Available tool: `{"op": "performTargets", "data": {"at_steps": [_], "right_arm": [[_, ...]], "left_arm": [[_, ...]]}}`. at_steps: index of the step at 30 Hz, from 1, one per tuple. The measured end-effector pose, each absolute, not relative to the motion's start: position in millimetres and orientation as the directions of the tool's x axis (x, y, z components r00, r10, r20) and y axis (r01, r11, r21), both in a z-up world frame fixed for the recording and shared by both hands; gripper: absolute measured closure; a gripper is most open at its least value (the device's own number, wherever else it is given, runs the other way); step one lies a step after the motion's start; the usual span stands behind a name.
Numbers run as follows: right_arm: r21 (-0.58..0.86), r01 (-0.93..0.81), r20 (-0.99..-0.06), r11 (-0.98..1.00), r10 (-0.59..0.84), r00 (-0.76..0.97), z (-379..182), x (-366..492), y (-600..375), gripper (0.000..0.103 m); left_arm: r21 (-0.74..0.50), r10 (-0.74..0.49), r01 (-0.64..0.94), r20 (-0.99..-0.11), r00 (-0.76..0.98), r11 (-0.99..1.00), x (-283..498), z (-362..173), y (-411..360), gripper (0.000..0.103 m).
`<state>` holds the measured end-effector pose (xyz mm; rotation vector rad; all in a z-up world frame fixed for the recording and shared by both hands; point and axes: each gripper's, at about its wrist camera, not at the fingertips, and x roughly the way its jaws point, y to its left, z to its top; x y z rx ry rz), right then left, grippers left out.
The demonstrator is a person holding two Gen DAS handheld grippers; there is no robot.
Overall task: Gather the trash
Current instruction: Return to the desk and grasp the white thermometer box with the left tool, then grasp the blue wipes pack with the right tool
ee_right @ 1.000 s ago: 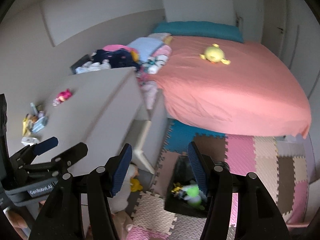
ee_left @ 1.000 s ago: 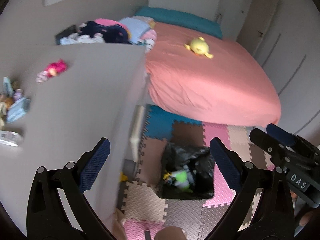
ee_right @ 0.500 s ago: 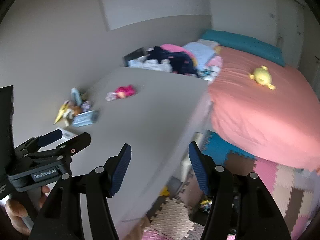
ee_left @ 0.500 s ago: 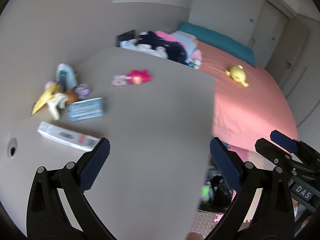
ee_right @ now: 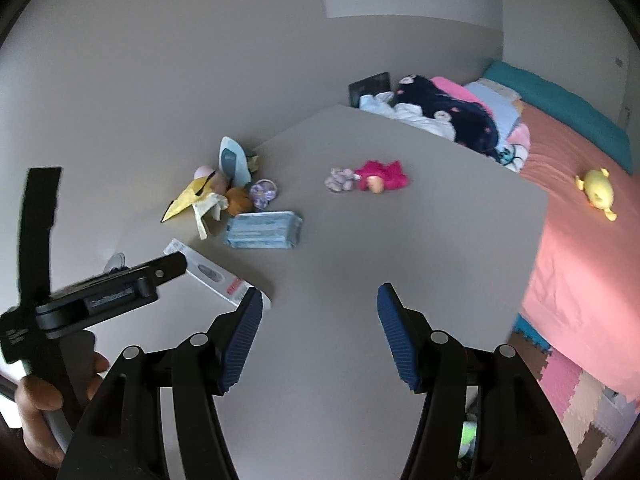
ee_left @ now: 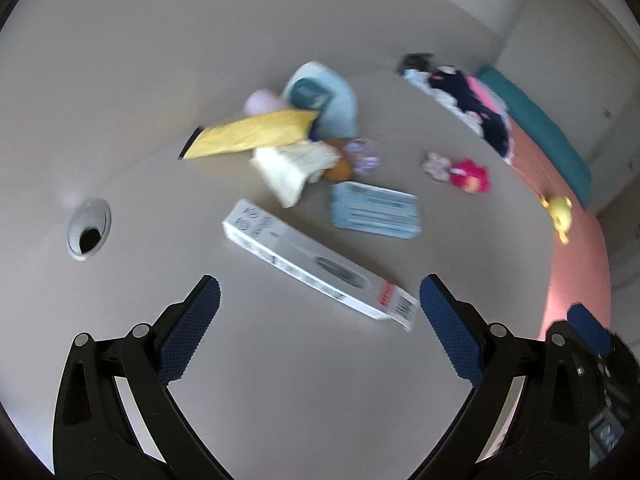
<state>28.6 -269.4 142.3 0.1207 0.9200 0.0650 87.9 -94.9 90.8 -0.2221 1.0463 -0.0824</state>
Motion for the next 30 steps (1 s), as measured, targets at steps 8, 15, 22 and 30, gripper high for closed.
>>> {"op": "performTargets", "data": {"at_steps": [8, 15, 22, 30], "right_arm": [[0.137, -0.016, -0.804, 0.991, 0.120, 0.582, 130, 54, -269, 0.042], [0.104, -0.077, -0.820, 0.992, 0.129, 0.557, 117, 76, -267, 0.042], [0.086, -0.221, -0.848, 0.972, 0.188, 0.496, 104, 108, -245, 0.042], [0.006, -0.413, -0.892, 0.911, 0.191, 0.410, 75, 157, -193, 0.042]], "left_arm": [[-0.316, -0.224, -0.203, -0.899, 0.377, 0.927, 126, 51, -92, 0.035], [-0.284, -0.186, -0.240, -0.913, 0.363, 0.928, 138, 41, -97, 0.051], [-0.276, -0.209, -0.147, -0.910, 0.358, 0.950, 145, 45, -81, 0.066], [-0.233, -0.213, -0.016, -0.912, 0.350, 0.972, 165, 50, -55, 0.071]]}}
